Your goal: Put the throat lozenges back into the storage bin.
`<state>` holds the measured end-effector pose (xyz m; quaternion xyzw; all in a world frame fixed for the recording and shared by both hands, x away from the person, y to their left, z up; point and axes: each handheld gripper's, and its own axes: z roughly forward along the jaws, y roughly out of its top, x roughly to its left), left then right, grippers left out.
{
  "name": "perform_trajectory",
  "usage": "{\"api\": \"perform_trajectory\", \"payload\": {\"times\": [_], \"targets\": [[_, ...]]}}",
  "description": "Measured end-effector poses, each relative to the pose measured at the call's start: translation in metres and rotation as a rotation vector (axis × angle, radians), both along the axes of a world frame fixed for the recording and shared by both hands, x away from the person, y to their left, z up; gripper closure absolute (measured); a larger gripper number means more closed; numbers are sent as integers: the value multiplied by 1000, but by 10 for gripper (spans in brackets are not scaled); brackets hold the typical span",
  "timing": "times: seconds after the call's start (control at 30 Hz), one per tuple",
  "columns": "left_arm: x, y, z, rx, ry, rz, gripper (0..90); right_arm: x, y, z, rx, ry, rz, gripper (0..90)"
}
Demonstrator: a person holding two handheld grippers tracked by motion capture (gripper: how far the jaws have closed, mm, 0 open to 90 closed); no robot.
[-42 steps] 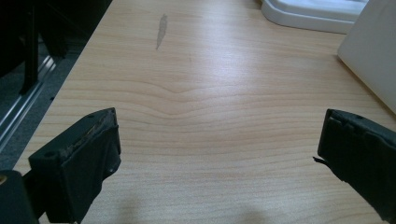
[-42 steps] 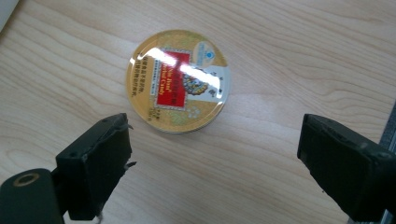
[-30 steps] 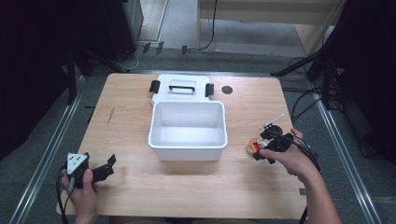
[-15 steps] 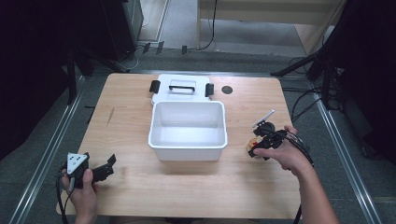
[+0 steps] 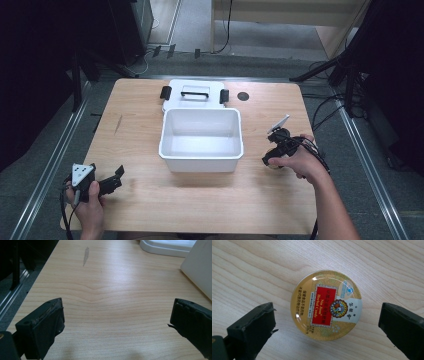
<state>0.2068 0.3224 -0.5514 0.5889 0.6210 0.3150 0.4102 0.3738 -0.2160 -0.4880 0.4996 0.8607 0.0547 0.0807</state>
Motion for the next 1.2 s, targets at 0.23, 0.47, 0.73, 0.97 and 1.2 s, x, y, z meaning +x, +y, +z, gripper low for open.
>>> {"api": "perform_trajectory", "payload": {"times": [0.23, 0.47, 0.73, 0.97, 1.2], "targets": [[0, 0, 0, 0, 1, 0, 0, 6, 2, -7, -8, 21, -23, 10], [0, 0, 0, 0, 0, 0, 0, 9, 5, -15, -26, 49, -40, 34], [0, 0, 0, 1, -1, 1, 0, 10, 4, -18, -28, 44, -59, 130], [0, 0, 0, 2, -1, 0, 0, 9, 5, -20, -33, 57, -41, 199], [0, 0, 0, 2, -1, 0, 0, 8, 3, -18, -10, 69, -37, 204]]}}
